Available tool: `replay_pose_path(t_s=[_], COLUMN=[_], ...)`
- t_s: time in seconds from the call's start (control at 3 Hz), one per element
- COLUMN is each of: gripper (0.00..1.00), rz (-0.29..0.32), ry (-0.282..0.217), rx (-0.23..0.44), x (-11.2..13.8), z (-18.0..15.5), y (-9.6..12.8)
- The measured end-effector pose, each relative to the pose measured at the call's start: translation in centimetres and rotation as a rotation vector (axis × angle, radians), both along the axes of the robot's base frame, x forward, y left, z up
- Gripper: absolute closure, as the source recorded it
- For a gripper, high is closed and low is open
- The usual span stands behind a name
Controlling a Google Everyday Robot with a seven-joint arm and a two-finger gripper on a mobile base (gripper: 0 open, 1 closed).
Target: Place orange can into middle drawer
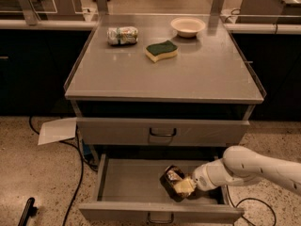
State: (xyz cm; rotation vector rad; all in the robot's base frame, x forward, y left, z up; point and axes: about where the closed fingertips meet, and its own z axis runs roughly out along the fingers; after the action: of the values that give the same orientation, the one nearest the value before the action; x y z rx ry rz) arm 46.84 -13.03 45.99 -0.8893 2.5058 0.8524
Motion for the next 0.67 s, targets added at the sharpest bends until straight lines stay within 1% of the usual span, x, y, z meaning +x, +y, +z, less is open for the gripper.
replay_pose_path(t_s=[0.33, 0.67], gripper=[1.00, 0.81], rz=[0.006, 0.007], ry=[0.051, 0.054], rx=[-0.014, -0.014], x=[0.41, 0.37], z=[-2.86, -3.01], y=[0.19, 0.24])
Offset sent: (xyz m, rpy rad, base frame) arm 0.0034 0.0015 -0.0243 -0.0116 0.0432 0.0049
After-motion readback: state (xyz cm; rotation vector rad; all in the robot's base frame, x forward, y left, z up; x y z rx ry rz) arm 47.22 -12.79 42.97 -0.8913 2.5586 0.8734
